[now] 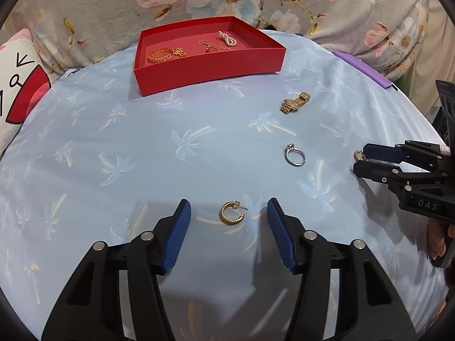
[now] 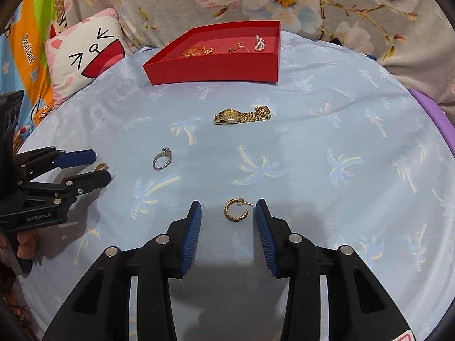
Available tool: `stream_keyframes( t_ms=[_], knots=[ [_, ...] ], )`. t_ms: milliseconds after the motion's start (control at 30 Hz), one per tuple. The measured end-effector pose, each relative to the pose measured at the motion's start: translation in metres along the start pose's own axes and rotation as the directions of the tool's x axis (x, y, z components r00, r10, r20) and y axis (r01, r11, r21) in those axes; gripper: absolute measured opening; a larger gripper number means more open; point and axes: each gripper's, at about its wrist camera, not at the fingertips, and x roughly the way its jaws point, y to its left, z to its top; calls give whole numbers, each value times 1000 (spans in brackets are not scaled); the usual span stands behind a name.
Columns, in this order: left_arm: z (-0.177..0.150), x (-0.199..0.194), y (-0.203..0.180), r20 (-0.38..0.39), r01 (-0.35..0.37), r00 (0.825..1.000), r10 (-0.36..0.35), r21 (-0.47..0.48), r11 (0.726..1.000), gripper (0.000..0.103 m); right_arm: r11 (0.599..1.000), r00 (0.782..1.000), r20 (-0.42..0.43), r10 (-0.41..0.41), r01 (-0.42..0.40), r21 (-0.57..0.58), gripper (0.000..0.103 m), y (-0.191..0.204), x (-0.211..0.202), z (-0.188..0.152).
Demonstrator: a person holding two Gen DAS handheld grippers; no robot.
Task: Organize jewelry
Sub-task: 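Grasp a gold hoop earring with the left tool while the right tool grasps another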
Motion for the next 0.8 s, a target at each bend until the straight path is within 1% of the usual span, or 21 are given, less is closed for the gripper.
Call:
stream_keyframes(
  t_ms=[67,100,167,233,267,367,800],
  knots=[
    [0,0,-1,2,10,1000,-10,8,1000,43,1000,1000,1,-5,5,5,31,-1,0,0],
    [0,-1,-1,3,15,1000,-15,11,1000,40,1000,1000,1,-5,5,6,29,-2,1,1],
    [-1,-1,-2,5,27,1000,-27,12,1000,32,1000,1000,1,-7,7,8,21,-2,1,1],
    [-1,-1,-2,6,39,999,-40,10,999,28,1000,1000,1,-7,7,8,16,-3,1,1],
    [-1,-1,-2,6,43,999,-43,10,999,23,1000,1000,1,-7,7,7,16,-3,1,1],
    [-1,-2,-1,6,46,999,-46,8,999,16,1000,1000,1,-7,7,7,16,-3,1,1],
    [0,-3,1,5,63,998,-63,-14,998,16,1000,1000,16,5,-6,12,15,-3,-4,2]
  ],
)
